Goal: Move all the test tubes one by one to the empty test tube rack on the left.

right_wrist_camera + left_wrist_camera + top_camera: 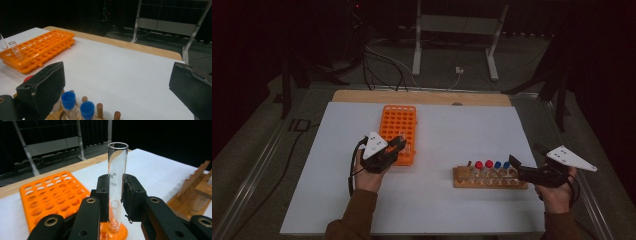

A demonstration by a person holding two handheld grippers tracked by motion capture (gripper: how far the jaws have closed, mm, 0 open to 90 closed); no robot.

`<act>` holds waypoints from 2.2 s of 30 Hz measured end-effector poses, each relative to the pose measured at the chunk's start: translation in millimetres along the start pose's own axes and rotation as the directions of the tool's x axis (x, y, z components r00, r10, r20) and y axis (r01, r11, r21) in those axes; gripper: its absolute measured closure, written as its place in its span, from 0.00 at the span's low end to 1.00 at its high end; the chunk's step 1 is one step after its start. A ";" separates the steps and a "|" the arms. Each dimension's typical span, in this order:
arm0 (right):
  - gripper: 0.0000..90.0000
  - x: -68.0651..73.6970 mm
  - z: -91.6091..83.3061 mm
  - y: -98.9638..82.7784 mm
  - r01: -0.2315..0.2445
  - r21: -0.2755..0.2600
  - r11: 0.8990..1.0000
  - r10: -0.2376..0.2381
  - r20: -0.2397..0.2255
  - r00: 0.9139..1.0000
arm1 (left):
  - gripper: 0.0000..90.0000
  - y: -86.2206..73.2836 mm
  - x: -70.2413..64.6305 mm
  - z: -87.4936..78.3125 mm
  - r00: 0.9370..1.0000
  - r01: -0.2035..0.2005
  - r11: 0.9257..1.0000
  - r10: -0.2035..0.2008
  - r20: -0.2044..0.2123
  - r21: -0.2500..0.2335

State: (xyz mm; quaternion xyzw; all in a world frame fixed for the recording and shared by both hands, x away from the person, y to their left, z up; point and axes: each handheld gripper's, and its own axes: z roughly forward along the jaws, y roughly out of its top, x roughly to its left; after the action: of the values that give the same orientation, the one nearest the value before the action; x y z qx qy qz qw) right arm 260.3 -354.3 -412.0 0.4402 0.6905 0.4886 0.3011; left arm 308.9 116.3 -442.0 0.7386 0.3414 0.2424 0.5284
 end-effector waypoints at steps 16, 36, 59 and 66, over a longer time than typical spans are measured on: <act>0.00 0.3 1.1 -2.5 -0.001 0.004 1.000 0.001 -0.004 1.000 | 0.85 -27.9 8.2 20.2 0.999 0.009 0.997 -0.006 -0.043 0.075; 0.00 0.8 2.3 -5.9 0.004 0.017 1.000 -0.004 -0.016 1.000 | 0.85 -45.5 4.4 27.7 0.999 -0.033 0.982 0.038 -0.023 0.187; 0.01 1.1 4.4 -8.5 0.005 0.030 1.000 -0.004 -0.046 0.999 | 0.62 -51.0 7.7 22.8 0.999 0.033 0.984 -0.030 -0.016 0.173; 0.06 0.6 7.2 -12.3 -0.008 0.058 0.998 0.012 -0.068 0.998 | 0.30 -45.2 9.4 10.4 0.997 0.073 0.990 -0.068 -0.044 0.124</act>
State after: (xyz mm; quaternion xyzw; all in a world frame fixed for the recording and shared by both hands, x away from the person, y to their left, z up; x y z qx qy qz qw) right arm 262.3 -352.5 -426.0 0.4349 0.7121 0.4848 0.2621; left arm 311.3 126.5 -488.2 0.7528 0.3923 0.2162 0.4823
